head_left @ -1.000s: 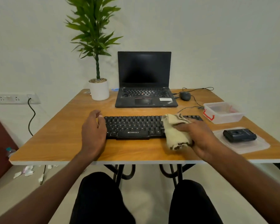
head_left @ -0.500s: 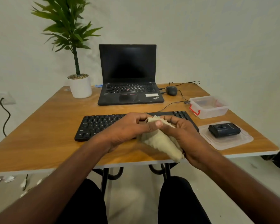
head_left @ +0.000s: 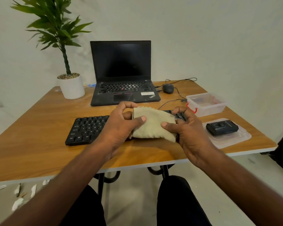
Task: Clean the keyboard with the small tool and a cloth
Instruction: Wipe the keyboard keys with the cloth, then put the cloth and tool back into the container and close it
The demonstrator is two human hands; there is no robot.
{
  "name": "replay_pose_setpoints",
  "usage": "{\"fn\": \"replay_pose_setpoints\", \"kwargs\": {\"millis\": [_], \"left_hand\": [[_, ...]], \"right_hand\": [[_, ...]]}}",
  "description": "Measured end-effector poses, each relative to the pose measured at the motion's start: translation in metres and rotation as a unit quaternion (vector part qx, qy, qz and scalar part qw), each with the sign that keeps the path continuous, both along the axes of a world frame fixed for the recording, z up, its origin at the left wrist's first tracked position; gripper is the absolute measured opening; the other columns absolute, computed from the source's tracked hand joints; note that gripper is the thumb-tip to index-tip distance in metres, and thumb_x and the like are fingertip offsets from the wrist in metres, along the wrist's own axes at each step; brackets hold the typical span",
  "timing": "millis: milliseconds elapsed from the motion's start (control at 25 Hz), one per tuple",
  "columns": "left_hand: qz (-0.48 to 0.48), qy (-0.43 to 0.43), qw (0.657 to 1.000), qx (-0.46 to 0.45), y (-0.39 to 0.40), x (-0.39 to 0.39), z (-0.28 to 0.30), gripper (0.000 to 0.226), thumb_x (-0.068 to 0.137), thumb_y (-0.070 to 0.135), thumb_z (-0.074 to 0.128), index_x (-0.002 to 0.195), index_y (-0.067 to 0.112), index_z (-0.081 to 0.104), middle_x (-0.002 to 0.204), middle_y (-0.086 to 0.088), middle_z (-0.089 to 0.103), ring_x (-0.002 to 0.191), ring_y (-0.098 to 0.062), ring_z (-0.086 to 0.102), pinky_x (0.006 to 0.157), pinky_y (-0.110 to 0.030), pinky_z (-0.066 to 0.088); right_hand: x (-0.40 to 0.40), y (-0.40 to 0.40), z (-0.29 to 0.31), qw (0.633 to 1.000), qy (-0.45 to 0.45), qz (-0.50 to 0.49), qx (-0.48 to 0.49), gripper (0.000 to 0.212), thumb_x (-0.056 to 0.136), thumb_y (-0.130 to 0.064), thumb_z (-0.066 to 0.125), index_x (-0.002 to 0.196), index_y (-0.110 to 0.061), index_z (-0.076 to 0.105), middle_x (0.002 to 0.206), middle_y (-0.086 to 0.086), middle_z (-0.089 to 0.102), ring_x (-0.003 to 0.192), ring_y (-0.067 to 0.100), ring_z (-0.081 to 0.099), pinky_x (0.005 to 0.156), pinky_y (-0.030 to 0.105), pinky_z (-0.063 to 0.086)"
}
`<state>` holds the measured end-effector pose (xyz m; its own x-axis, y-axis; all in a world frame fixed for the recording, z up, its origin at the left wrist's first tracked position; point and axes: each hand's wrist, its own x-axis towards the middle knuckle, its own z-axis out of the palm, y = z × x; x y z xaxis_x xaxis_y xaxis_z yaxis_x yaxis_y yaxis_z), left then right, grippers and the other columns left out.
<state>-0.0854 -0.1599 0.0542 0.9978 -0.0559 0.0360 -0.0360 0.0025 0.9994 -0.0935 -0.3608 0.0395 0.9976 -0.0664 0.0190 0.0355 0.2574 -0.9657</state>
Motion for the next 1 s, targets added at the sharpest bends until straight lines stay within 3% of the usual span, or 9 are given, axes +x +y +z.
{"fn": "replay_pose_setpoints", "kwargs": {"millis": [120, 240, 360, 480, 600, 720, 880, 920, 1000], "left_hand": [[0.028, -0.025, 0.999, 0.026, -0.014, 0.001, -0.003, 0.032, 0.098, 0.008, 0.072, 0.121, 0.024, 0.055, 0.101, -0.005, 0.081, 0.09, -0.018, 0.079, 0.062, -0.031, 0.062], [0.006, -0.029, 0.999, 0.034, -0.038, 0.007, -0.006, 0.025, 0.098, 0.001, 0.071, 0.116, 0.018, 0.066, 0.1, -0.01, 0.08, 0.094, -0.022, 0.079, 0.076, -0.041, 0.067], [-0.017, -0.007, 0.999, 0.029, -0.087, 0.022, -0.001, 0.024, 0.096, -0.004, 0.071, 0.11, 0.015, 0.07, 0.103, -0.014, 0.077, 0.095, -0.023, 0.077, 0.078, -0.038, 0.067], [-0.043, 0.005, 0.998, 0.046, -0.151, 0.044, -0.003, 0.02, 0.092, -0.005, 0.075, 0.101, 0.013, 0.073, 0.104, -0.018, 0.075, 0.09, -0.026, 0.077, 0.08, -0.043, 0.067], [-0.034, -0.02, 0.994, 0.106, -0.201, 0.059, -0.006, 0.023, 0.085, -0.003, 0.081, 0.089, 0.019, 0.075, 0.1, -0.013, 0.076, 0.089, -0.027, 0.077, 0.079, -0.045, 0.067], [-0.035, -0.055, 0.973, 0.222, -0.22, 0.063, -0.009, 0.022, 0.084, 0.005, 0.084, 0.096, 0.022, 0.08, 0.108, -0.003, 0.076, 0.103, -0.021, 0.072, 0.084, -0.034, 0.062], [-0.021, -0.118, 0.953, 0.277, -0.196, 0.056, -0.008, 0.035, 0.089, 0.013, 0.081, 0.122, 0.024, 0.076, 0.128, 0.0, 0.067, 0.11, -0.013, 0.063, 0.087, -0.028, 0.052], [-0.017, -0.142, 0.954, 0.262, -0.182, 0.052, -0.006, 0.033, 0.091, 0.014, 0.078, 0.122, 0.024, 0.076, 0.126, 0.003, 0.067, 0.101, -0.007, 0.063, 0.082, -0.022, 0.051], [0.006, -0.193, 0.946, 0.259, -0.144, 0.04, -0.003, 0.028, 0.097, 0.017, 0.073, 0.124, 0.023, 0.073, 0.122, 0.01, 0.064, 0.091, 0.003, 0.06, 0.075, -0.01, 0.048]], "right_hand": [[0.004, -0.011, -0.003, 0.988, -0.049, -0.075, -0.122, 0.019, 0.084, -0.001, 0.079, 0.087, -0.019, 0.073, 0.101, -0.008, 0.076, 0.103, 0.013, 0.07, 0.083, 0.044, 0.063], [0.009, -0.039, 0.004, 0.934, -0.119, -0.142, -0.306, 0.019, 0.09, -0.01, 0.074, 0.091, -0.028, 0.08, 0.098, -0.02, 0.074, 0.1, -0.006, 0.063, 0.085, 0.022, 0.053], [0.022, -0.091, 0.012, 0.903, -0.104, -0.196, -0.368, 0.023, 0.092, -0.009, 0.07, 0.092, -0.029, 0.081, 0.103, -0.02, 0.073, 0.107, 0.002, 0.063, 0.088, 0.029, 0.054], [0.033, -0.146, 0.013, 0.915, -0.033, -0.203, -0.346, 0.024, 0.088, -0.007, 0.07, 0.085, -0.027, 0.082, 0.106, -0.005, 0.076, 0.111, 0.018, 0.065, 0.086, 0.037, 0.058], [0.038, -0.176, 0.011, 0.894, -0.003, -0.217, -0.392, 0.027, 0.087, -0.004, 0.066, 0.084, -0.027, 0.08, 0.106, -0.001, 0.075, 0.108, 0.021, 0.065, 0.071, 0.027, 0.053], [0.041, -0.18, 0.002, 0.829, 0.006, -0.2, -0.522, 0.027, 0.087, -0.008, 0.062, 0.087, -0.028, 0.081, 0.115, 0.0, 0.074, 0.108, 0.022, 0.064, 0.072, 0.026, 0.045], [0.038, -0.164, 0.002, 0.682, -0.062, -0.289, -0.669, 0.026, 0.089, -0.011, 0.063, 0.109, -0.021, 0.076, 0.122, 0.009, 0.063, 0.109, 0.03, 0.061, 0.087, 0.04, 0.048], [0.035, -0.153, 0.005, 0.681, -0.11, -0.307, -0.656, 0.027, 0.09, -0.01, 0.063, 0.112, -0.019, 0.075, 0.123, 0.009, 0.062, 0.11, 0.029, 0.061, 0.09, 0.04, 0.047], [0.025, -0.118, 0.012, 0.737, -0.189, -0.266, -0.592, 0.026, 0.094, -0.012, 0.062, 0.117, -0.019, 0.073, 0.126, 0.004, 0.063, 0.112, 0.02, 0.061, 0.09, 0.029, 0.044]]}}
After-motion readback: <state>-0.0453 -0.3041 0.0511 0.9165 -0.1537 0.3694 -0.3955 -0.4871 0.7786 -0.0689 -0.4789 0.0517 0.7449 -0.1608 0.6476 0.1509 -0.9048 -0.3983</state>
